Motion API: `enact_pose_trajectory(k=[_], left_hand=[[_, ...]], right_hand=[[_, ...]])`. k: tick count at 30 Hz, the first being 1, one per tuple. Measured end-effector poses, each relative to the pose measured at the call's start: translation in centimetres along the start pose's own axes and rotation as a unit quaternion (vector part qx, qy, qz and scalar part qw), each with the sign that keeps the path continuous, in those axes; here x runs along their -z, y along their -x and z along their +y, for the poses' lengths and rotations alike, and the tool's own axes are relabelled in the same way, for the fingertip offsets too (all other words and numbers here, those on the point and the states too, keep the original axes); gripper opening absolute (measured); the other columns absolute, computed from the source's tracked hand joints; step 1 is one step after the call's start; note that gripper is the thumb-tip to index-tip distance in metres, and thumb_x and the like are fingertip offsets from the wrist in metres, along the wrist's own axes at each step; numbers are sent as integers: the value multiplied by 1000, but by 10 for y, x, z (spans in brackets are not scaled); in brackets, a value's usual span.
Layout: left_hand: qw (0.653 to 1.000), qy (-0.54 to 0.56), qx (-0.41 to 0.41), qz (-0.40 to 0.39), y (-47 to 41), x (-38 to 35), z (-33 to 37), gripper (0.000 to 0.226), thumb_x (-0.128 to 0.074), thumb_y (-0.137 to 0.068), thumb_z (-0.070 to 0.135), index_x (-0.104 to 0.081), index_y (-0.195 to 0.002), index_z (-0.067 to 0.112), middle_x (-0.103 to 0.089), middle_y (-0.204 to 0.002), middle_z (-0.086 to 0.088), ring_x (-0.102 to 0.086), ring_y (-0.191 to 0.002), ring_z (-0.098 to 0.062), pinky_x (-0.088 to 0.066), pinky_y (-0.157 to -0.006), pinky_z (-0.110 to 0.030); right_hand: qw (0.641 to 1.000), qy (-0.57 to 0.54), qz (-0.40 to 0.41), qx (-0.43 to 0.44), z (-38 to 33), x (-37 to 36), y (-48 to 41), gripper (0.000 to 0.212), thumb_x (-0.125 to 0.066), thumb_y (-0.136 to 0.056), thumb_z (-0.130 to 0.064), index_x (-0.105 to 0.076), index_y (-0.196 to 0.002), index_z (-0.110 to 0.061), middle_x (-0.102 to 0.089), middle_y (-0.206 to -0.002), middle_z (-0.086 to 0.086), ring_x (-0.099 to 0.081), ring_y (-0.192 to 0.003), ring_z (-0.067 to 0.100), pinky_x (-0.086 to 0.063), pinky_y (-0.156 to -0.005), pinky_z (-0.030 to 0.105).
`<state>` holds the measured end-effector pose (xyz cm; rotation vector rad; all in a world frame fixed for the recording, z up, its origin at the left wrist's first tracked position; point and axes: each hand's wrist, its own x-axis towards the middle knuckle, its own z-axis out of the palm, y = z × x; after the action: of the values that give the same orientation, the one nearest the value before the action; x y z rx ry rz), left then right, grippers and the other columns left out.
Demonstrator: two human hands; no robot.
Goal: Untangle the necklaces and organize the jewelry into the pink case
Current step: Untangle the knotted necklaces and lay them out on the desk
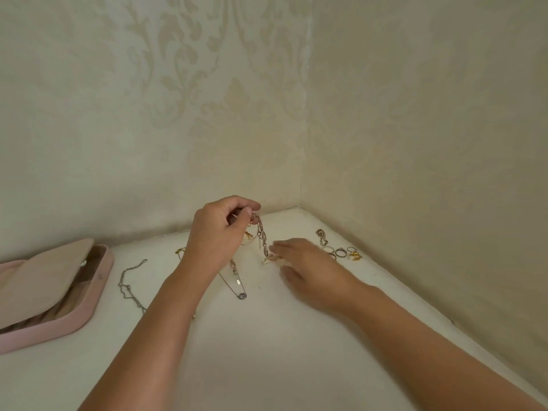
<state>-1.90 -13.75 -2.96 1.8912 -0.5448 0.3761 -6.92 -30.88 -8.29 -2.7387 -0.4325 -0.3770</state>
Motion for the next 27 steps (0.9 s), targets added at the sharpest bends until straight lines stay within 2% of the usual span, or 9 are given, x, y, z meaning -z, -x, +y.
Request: enact_pose_trajectory(k=[4, 6, 9, 14, 17, 20, 22, 24, 27], left_hand=[[1000, -18, 7, -11, 0, -3, -5, 20, -66, -87, 12, -69, -86, 32, -71, -78, 12, -54, -57, -7, -41, -56, -10], [1000, -11, 19, -8, -1, -3, -7, 20, -67, -86, 12, -69, -85, 32, -71, -77, 11, -59, -63, -14, -45, -60, -14], [999, 29, 28, 0, -2, -1, -3, 19, -66, -88, 9, -69, -87, 28, -71, -77, 10, -61, -61, -3, -46, -59, -13], [982, 178, 60, -20, 0, 5, 10, 16, -59, -92, 4, -66, -98, 17, -71, -80, 0, -43, -44, -2, -37, -46, -13], [973, 217, 60, -49, 2, 4, 15, 17, -59, -92, 3, -65, -100, 18, -71, -75, 2, -41, -45, -5, -35, -45, -15], [974, 208, 45, -82, 5, -1, 17, 18, -60, -92, 5, -65, -101, 19, -72, -77, 0, -41, -46, -6, -35, -45, -16], [976, 190, 30, -103, 7, -5, 17, 18, -62, -91, 7, -64, -101, 21, -72, -76, 1, -42, -47, -7, -36, -44, -17], [978, 174, 20, -117, 7, -8, 17, 18, -62, -90, 8, -62, -102, 22, -70, -74, 2, -43, -46, -6, -37, -45, -16], [979, 155, 31, -125, 8, -10, 16, 17, -61, -92, 9, -60, -103, 23, -68, -73, 5, -43, -46, -5, -36, -43, -16]], right_hand=[[997, -15, -71, 16, -6, -20, -4, 48, -36, -103, -24, -28, -149, -10, -22, -158, 5, -15, -147, 19, 0, -110, 10], [996, 3, -84, -14, -2, -16, -2, 53, -35, -103, -33, -24, -151, -12, -25, -157, 5, -19, -145, 19, -8, -110, 14], [996, 26, -64, -49, 6, -7, 0, 49, -38, -102, -35, -38, -143, -8, -39, -144, 7, -36, -132, 22, -24, -101, 21], [990, 41, -76, -108, 21, -6, 2, 49, -40, -101, -39, -42, -142, -13, -33, -150, 11, -27, -140, 27, -23, -113, 33], [980, -145, 50, -125, 6, 7, -1, 32, -45, -101, -26, -59, -128, -16, -53, -138, 2, -44, -131, 12, -25, -111, 21], [865, -485, 8, -128, -16, 26, 1, 28, -51, -97, -34, -66, -116, -20, -68, -118, -5, -60, -115, 7, -39, -107, 28], [849, -521, -36, -88, -25, 32, 7, 25, -60, -91, -31, -70, -104, -13, -72, -103, 2, -66, -104, 15, -47, -99, 26], [848, -523, -47, -74, -28, 37, 12, 9, -66, -87, -13, -70, -92, -6, -72, -82, 5, -68, -83, 16, -52, -85, 21], [856, -502, -71, -104, -17, 46, 16, 11, -68, -83, -2, -72, -89, -11, -72, -78, 3, -68, -73, 13, -55, -78, 22]])
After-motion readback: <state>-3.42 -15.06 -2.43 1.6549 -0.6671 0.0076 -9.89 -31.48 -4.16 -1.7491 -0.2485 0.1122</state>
